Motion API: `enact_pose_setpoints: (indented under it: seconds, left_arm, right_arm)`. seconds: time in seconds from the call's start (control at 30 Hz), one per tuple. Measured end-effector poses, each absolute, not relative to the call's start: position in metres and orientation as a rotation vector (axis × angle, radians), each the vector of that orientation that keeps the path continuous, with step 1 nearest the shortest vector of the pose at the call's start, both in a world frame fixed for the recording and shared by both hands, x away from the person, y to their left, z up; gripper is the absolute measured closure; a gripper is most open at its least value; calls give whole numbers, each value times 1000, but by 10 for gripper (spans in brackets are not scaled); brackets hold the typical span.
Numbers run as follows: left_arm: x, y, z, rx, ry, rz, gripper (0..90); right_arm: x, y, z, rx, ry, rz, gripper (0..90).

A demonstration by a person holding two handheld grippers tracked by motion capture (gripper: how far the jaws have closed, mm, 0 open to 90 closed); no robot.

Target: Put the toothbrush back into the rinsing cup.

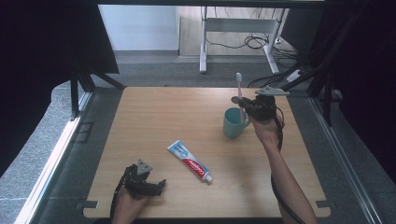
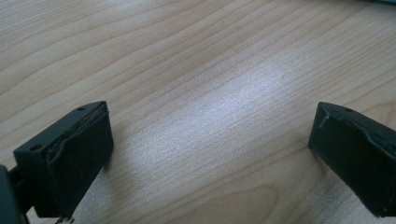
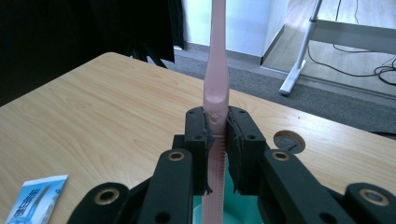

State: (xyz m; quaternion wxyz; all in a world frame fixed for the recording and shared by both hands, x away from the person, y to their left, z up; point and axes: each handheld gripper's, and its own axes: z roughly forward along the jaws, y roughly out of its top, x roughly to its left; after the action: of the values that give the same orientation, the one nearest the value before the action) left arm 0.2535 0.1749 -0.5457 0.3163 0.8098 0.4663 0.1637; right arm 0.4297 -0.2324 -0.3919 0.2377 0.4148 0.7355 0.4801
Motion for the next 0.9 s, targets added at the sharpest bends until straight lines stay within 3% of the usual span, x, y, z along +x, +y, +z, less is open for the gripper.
enact_pose_setpoints:
  seconds: [0.9]
  left_arm:
    - [253,175,-546,2132,1227,430,0]
  right_arm:
    - [442,-229,-443,1174,2044,1288,785]
